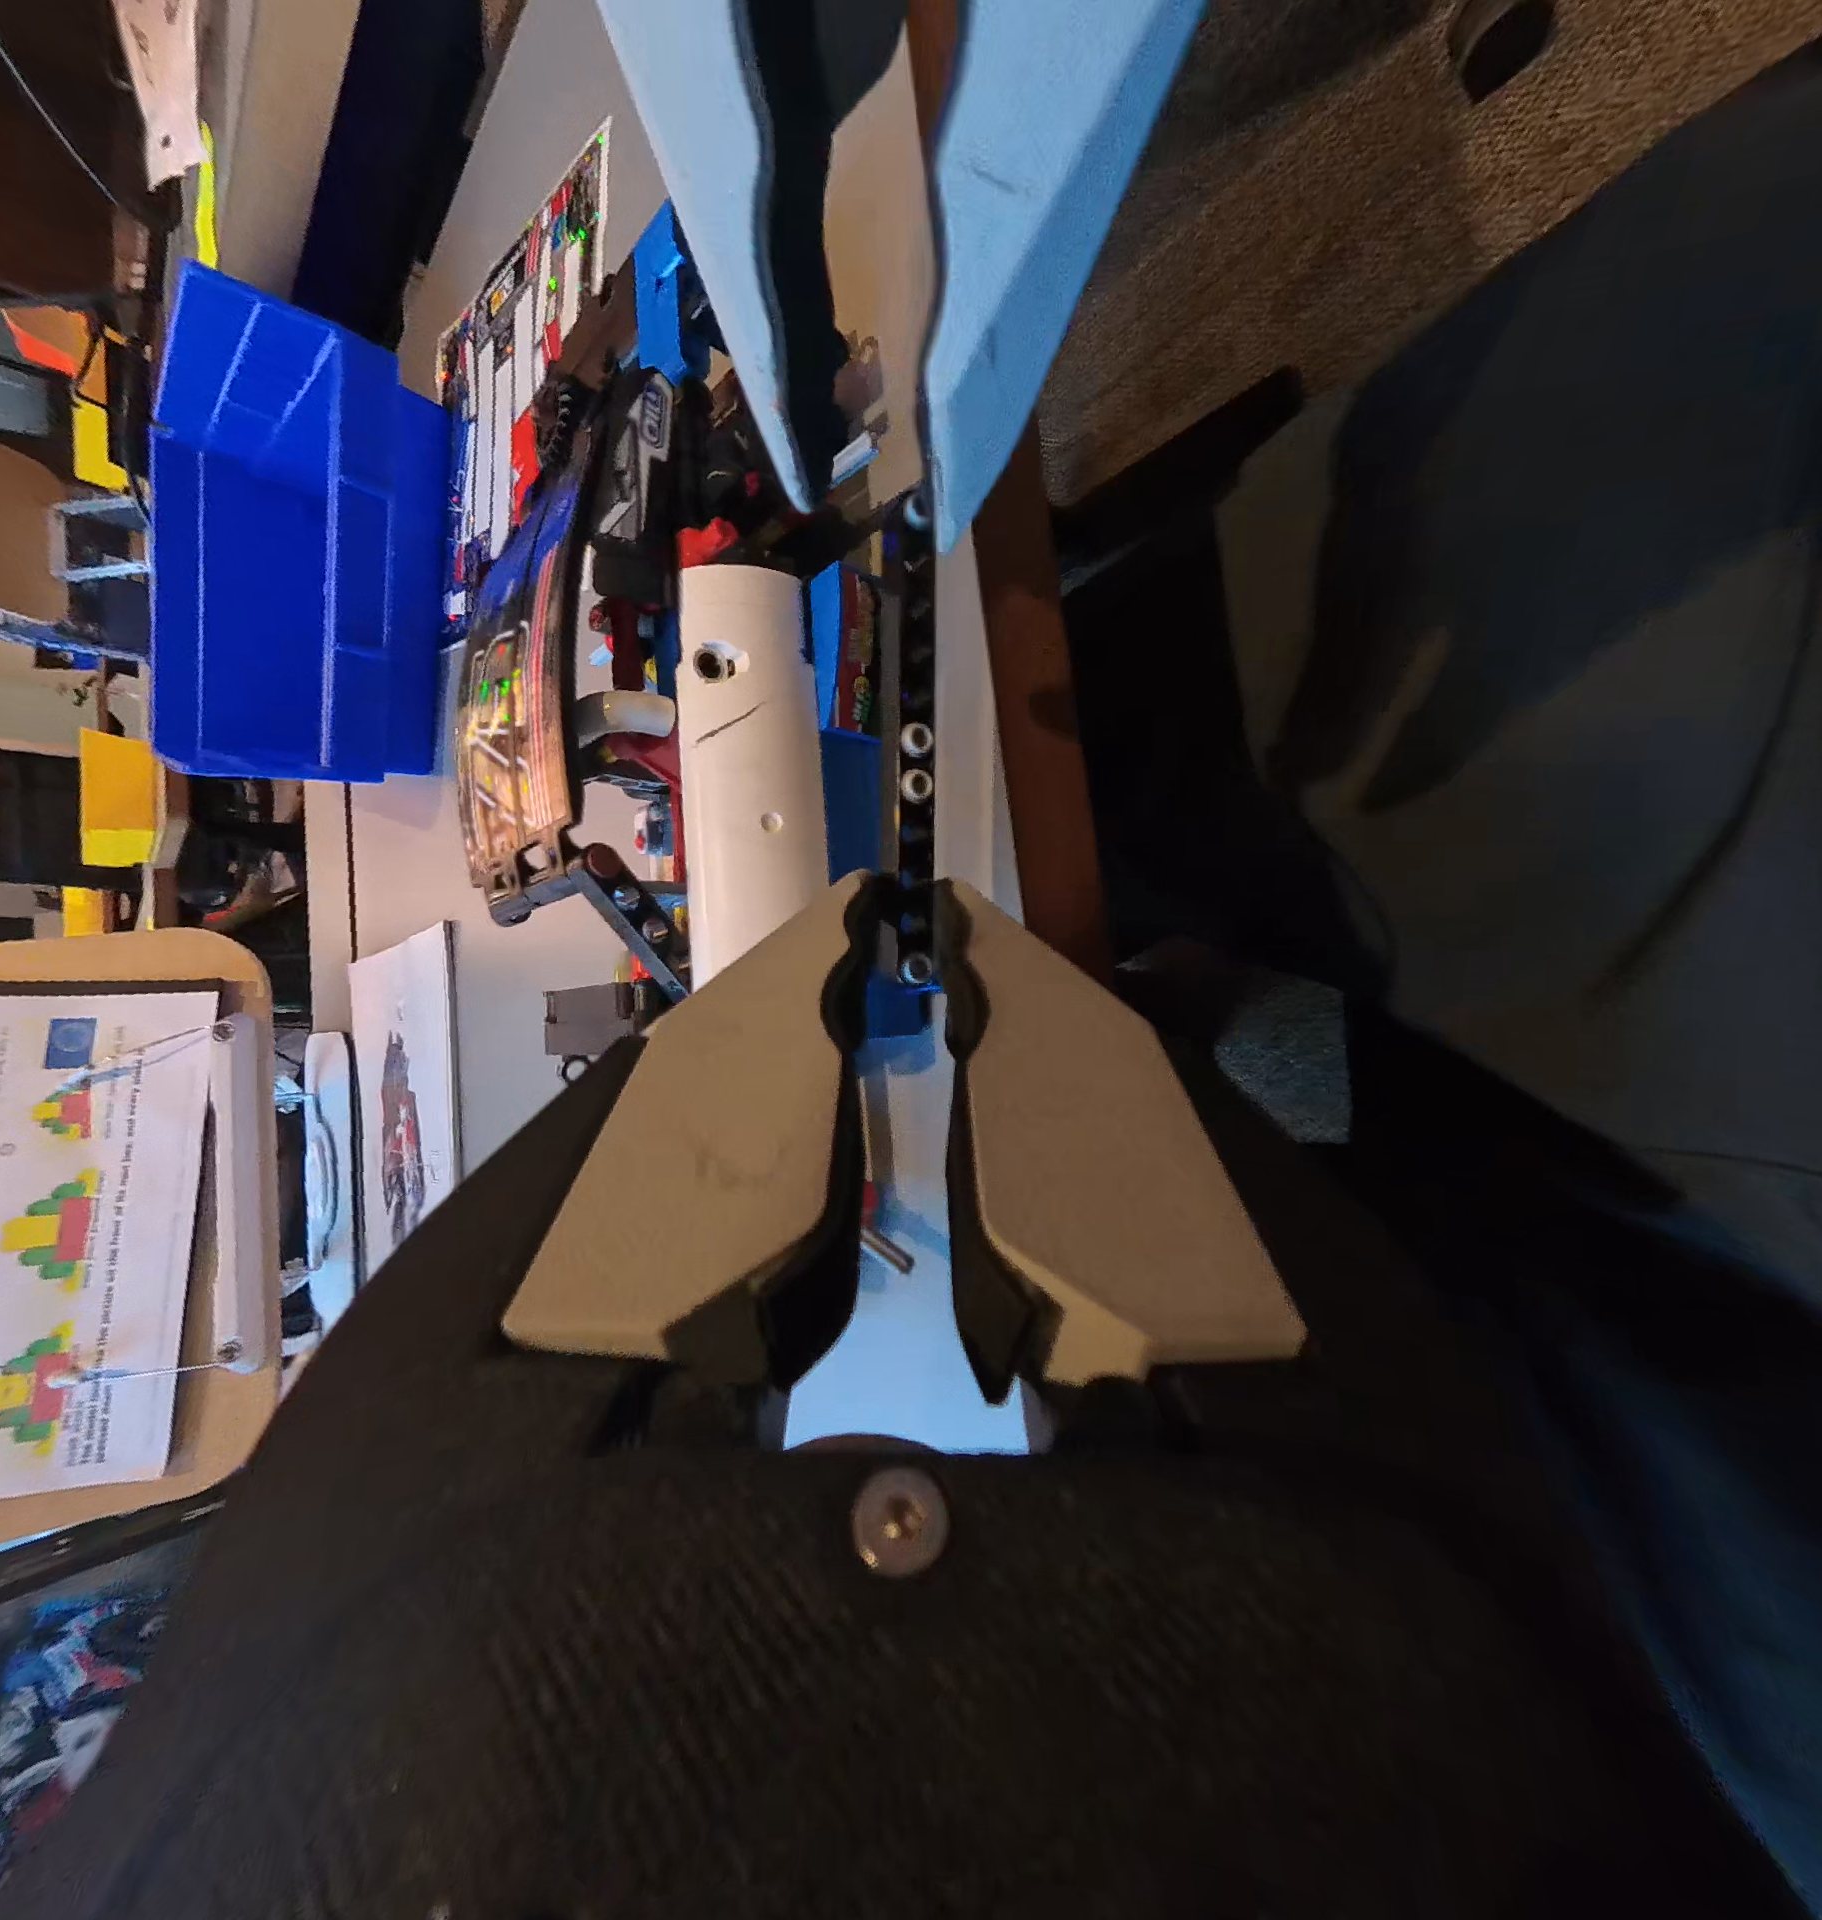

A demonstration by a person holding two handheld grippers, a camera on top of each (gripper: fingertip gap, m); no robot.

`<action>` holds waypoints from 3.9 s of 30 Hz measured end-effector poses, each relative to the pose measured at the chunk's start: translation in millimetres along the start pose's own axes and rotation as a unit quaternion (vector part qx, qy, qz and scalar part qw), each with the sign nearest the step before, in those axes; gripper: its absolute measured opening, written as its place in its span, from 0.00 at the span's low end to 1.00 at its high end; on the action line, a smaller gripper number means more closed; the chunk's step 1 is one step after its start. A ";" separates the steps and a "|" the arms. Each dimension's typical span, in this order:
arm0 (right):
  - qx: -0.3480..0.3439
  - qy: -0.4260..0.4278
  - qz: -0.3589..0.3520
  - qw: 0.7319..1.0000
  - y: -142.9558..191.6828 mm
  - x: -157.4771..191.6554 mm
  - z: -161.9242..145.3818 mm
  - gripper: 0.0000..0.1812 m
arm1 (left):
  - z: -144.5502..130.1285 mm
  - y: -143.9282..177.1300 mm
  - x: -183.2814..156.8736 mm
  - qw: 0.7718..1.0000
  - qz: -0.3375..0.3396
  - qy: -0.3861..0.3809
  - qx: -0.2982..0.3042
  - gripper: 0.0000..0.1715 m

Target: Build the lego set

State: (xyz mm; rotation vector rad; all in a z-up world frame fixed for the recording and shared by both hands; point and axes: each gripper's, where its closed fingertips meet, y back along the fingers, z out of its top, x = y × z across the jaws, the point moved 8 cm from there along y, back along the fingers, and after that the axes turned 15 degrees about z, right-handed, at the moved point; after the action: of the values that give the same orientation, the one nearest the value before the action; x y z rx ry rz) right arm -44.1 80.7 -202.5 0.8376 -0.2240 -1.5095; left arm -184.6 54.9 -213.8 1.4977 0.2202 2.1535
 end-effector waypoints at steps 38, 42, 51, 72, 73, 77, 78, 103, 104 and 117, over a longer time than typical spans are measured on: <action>0.241 0.164 -0.133 0.947 44.4 -77.1 -103.7 0.04 | -19.8 -76.7 80.2 0.918 -0.279 0.233 0.156 0.83; 0.291 0.226 -0.113 0.923 36.2 -81.7 -123.8 0.03 | -25.0 -85.3 63.3 0.916 -0.296 0.165 0.214 0.70; 0.276 0.197 -0.129 0.932 49.7 -89.3 -126.5 0.17 | -31.7 -89.7 62.1 0.905 -0.321 0.167 0.224 0.65; -0.231 -0.517 0.099 0.818 -6.5 -45.9 -46.3 0.25 | -42.5 -99.0 86.1 0.826 -0.391 0.325 0.243 0.65; -0.252 -0.543 0.113 0.793 -8.6 -48.0 -45.9 0.26 | -44.5 -99.8 88.7 0.814 -0.404 0.344 0.238 0.65; -0.290 -0.583 0.098 0.753 -10.8 -61.6 -47.3 0.30 | -54.9 -103.7 98.7 0.761 -0.452 0.413 0.215 0.65; -0.297 -0.584 0.087 0.750 -10.9 -66.1 -47.5 0.30 | -57.2 -104.4 100.3 0.750 -0.460 0.427 0.209 0.65; -0.341 -0.641 0.103 0.680 -37.1 -124.2 -46.2 0.39 | -72.6 -72.9 105.1 0.685 -0.470 0.547 0.109 0.42; -0.341 -0.644 0.105 0.677 -37.4 -124.2 -47.2 0.39 | -73.4 -67.7 115.9 0.691 -0.454 0.555 0.089 0.39; -0.340 -0.633 0.116 0.685 -40.0 -145.1 -24.4 0.33 | -72.7 -77.1 123.5 0.746 -0.366 0.550 0.081 0.37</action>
State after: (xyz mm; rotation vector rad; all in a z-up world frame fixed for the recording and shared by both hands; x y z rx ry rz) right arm -75.2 229.7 -191.6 -0.9310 -0.6833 -1.5089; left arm -260.1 192.4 -170.1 -0.0867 1.1830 2.0220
